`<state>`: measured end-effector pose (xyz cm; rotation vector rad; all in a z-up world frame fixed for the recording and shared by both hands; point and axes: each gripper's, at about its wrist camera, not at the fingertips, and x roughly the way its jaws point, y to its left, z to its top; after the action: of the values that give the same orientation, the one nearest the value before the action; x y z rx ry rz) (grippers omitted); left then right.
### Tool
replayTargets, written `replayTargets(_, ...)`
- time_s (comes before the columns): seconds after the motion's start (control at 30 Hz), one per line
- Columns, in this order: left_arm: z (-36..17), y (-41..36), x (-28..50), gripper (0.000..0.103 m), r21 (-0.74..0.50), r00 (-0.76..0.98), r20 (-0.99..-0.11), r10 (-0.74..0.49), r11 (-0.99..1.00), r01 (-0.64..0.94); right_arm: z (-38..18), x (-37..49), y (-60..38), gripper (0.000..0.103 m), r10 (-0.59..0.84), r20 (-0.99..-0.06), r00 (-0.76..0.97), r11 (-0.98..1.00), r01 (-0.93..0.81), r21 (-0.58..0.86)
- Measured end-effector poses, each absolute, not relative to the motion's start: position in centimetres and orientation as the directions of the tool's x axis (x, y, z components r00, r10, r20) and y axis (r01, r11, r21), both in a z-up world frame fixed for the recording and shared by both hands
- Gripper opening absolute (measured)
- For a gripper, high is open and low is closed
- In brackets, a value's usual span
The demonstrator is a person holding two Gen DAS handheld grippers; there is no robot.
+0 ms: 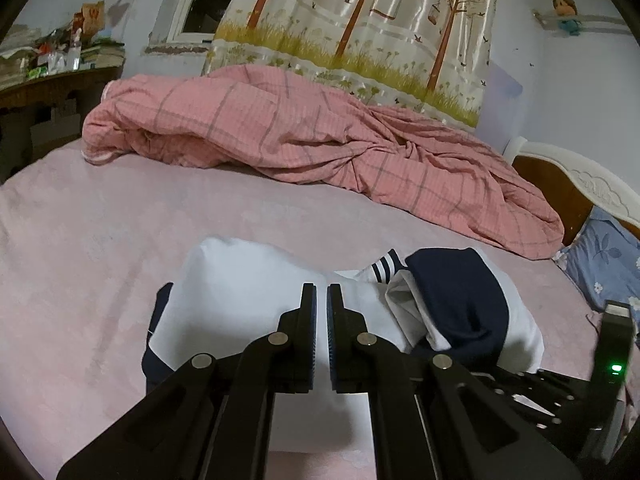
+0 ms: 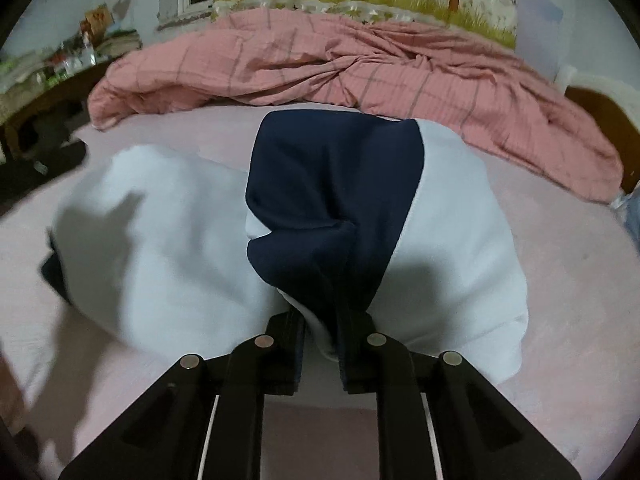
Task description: Fold large clothes
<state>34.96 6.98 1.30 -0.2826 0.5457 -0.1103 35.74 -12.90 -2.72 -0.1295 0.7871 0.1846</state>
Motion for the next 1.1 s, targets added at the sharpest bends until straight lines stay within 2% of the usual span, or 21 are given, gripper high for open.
replayTargets(0.1, 1.3, 6.9, 35.0, 0.003, -0.295, 0.849, -0.497, -0.181, 0.955, 0.031, -2.4, 34.6, -14.3, 0.017, 0.147, -0.7, 0.699, 0.973, -0.231, -0.026)
replayTargets(0.3, 1.3, 6.5, 34.9, 0.003, -0.287, 0.849, -0.494, -0.188, 0.957, 0.045, -3.0, 35.6, -13.5, 0.025, 0.107, -0.699, 0.707, 0.972, -0.223, -0.076)
replayTargets(0.37, 1.3, 6.5, 34.9, 0.003, -0.289, 0.848, -0.495, -0.187, 0.956, 0.041, -3.1, 36.7, -12.5, 0.034, 0.08, -0.697, 0.713, 0.968, -0.221, -0.114)
replayTargets(0.4, 1.3, 6.6, 35.0, 0.003, -0.293, 0.847, -0.498, -0.187, 0.955, 0.039, -3.2, 37.2, -11.9, 0.055, 0.093, -0.694, 0.714, 0.965, -0.236, -0.114)
replayTargets(0.43, 1.2, 6.7, 35.0, 0.003, -0.299, 0.845, -0.501, -0.188, 0.954, 0.035, -3.2, 37.6, -11.4, 0.069, 0.097, -0.691, 0.716, 0.964, -0.24, -0.114)
replayTargets(0.57, 1.2, 7.4, 35.1, 0.003, -0.321, 0.846, -0.5, -0.188, 0.947, 0.02, -2.8, 36.7, -10.0, 0.07, 0.123, -0.689, 0.714, 0.952, -0.282, -0.122)
replayTargets(0.73, 1.8, 7.6, 34.5, 0.007, -0.311, 0.864, -0.471, -0.179, 0.95, 0.027, -0.4, 33.4, -12.2, 0.07, 0.212, -0.662, 0.719, 0.955, -0.295, -0.015)
replayTargets(0.87, 2.0, 6.5, 34.2, 0.008, -0.269, 0.871, -0.46, -0.172, 0.962, 0.048, 3.6, 31.6, -14.6, 0.057, 0.175, -0.54, 0.823, 0.966, -0.25, -0.069)
replayTargets(0.93, 1.8, 5.9, 34.3, 0.009, -0.252, 0.869, -0.464, -0.171, 0.966, 0.055, 5.2, 32.4, -15.8, 0.049, 0.126, -0.511, 0.85, 0.977, -0.197, -0.088)
replayTargets(1.03, 1.6, 5.7, 34.5, 0.01, -0.247, 0.863, -0.474, -0.174, 0.967, 0.059, 6.0, 34.6, -17.1, 0.049, 0.127, -0.532, 0.837, 0.984, -0.172, -0.035)
replayTargets(1.1, 1.5, 5.8, 34.7, 0.01, -0.251, 0.86, -0.479, -0.175, 0.966, 0.057, 5.4, 36.3, -17.2, 0.049, 0.108, -0.556, 0.824, 0.985, -0.163, -0.049)
